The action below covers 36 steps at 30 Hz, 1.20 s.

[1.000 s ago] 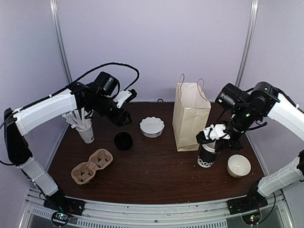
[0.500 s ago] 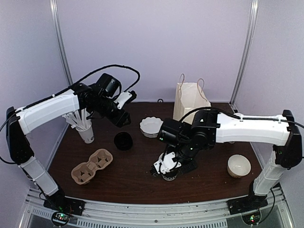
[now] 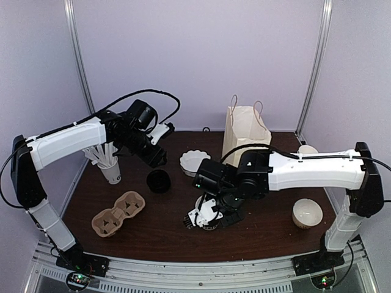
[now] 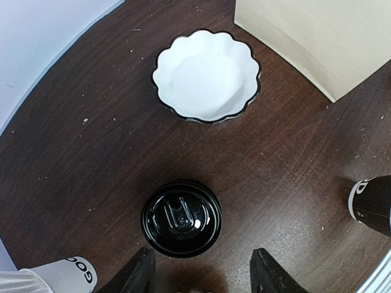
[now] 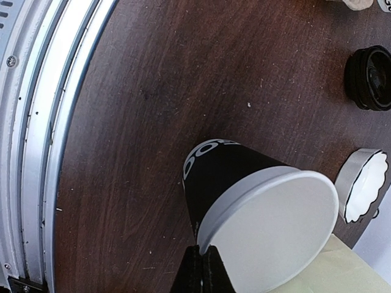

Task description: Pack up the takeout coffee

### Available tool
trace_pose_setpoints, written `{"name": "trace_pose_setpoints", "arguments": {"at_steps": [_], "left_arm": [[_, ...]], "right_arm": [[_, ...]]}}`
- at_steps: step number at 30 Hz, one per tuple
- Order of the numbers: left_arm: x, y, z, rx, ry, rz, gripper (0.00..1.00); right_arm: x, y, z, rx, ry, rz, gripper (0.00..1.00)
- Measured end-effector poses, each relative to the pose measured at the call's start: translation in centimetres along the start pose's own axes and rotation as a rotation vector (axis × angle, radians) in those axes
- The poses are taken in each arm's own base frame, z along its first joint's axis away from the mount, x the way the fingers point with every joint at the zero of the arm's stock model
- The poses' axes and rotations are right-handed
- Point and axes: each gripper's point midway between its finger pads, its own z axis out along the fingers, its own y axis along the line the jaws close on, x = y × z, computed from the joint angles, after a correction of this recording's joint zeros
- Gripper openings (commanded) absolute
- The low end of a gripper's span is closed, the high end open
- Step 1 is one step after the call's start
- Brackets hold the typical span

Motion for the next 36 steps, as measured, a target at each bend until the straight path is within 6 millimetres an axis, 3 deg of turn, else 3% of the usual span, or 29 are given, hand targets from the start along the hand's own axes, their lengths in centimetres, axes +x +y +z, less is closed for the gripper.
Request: {"name": "trace_pose_setpoints", "arguments": {"at_steps": [3, 9, 12, 15, 20, 24, 27, 32, 36], "left_arm": [[0.2, -0.1, 0.4, 0.003, 0.01, 0.0, 0.57], [1.2, 0.1, 1.6, -0.009, 0.06, 0.001, 0.65], [1.9, 0.4, 2.4, -0.025, 0.096, 0.001, 0.65], [2.7, 0.5, 3.2, -0.035, 0.135, -0.002, 0.64], [3.5, 0.4, 4.3, -0.032, 0.172, -0.017, 0.59], [3.9, 0.1, 5.0, -0.018, 0.19, -0.039, 0.54], [4.3, 0.0, 6.0, -0.015, 0.216, -0.056, 0.52], [5.5, -0.6, 8.1, -0.007, 0.272, -0.089, 0.47], [5.7, -1.1, 9.2, -0.003, 0.292, -0.102, 0.45]], "right_arm": [[-0.1, 0.3, 0.5, -0.015, 0.008, -0.003, 0.02], [-0.3, 0.3, 0.6, -0.023, 0.005, 0.018, 0.32], [-0.6, 0.2, 0.1, -0.023, -0.006, 0.025, 0.39], [-1.0, 0.2, -1.2, -0.036, -0.038, 0.04, 0.4], [-0.9, -0.3, -6.4, -0.054, -0.167, 0.09, 0.41], [3.1, -2.7, -11.0, 0.001, -0.275, 0.235, 0.41], [7.6, -3.9, -12.7, 0.062, -0.308, 0.378, 0.41], [13.4, -2.9, -11.8, 0.068, -0.345, 0.612, 0.41], [14.9, -0.9, -9.9, 0.029, -0.361, 0.691, 0.41]]}}
